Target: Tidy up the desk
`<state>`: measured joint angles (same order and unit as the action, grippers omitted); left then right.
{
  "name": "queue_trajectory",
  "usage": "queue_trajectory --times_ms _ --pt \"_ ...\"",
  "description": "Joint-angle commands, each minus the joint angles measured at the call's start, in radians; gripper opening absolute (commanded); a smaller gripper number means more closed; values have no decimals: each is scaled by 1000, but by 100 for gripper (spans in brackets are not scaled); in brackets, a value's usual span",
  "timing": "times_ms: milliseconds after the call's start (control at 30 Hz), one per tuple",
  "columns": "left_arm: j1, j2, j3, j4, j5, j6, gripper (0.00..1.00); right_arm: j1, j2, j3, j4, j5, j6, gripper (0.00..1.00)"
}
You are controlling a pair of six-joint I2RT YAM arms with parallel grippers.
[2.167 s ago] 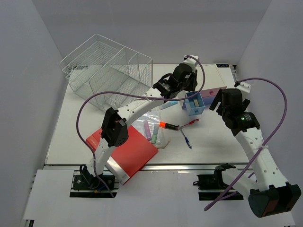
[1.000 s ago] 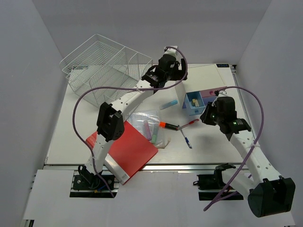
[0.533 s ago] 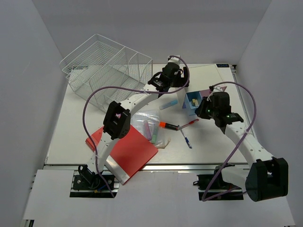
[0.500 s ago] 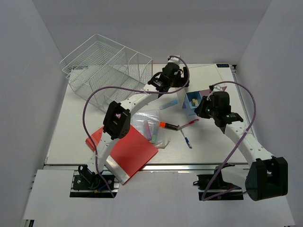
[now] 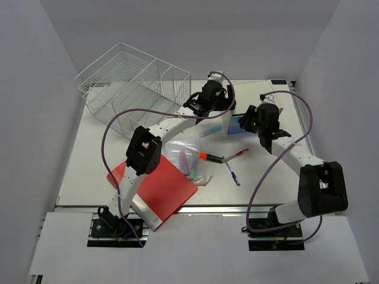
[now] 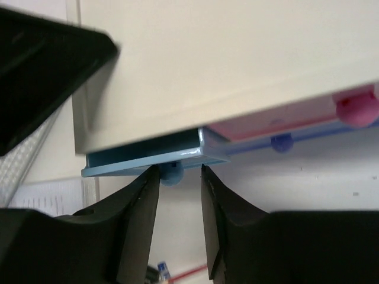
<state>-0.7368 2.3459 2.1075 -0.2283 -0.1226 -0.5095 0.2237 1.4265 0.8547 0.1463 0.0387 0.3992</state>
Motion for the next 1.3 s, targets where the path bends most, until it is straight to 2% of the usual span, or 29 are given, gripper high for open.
queue_trajectory --times_ms 0,100,267,433,500,633,733,900,1033,1133,1267 --pt "-6 -8 -41 -189 0 43 93 -1 49 72 159 64 9 41" --pt "-6 -5 -40 -197 -8 45 92 -1 83 79 209 55 15 43" --pt "-6 -2 -35 -201 -20 46 92 -4 65 112 159 102 14 48" --pt "-6 -8 -26 -232 -60 43 93 -7 -27 112 -13 104 -65 54" --pt "-6 -8 -26 -227 -49 42 93 -20 -55 107 -100 121 -107 64" --pt "-6 -4 -23 -233 -55 40 93 -114 -57 130 -228 121 -198 68" --pt "-6 -3 -21 -233 -54 39 93 -188 -22 147 -237 11 -241 68" --pt "-6 1 -20 -233 -49 37 93 -208 118 263 -263 -64 -359 65" --pt "-6 3 -18 -238 -46 37 93 -213 196 365 -278 -95 -385 64" --pt "-6 4 -20 -243 -48 40 93 -211 230 414 -269 -108 -384 58" --pt "-6 4 -18 -246 -52 40 93 -213 261 448 -272 -94 -364 44"
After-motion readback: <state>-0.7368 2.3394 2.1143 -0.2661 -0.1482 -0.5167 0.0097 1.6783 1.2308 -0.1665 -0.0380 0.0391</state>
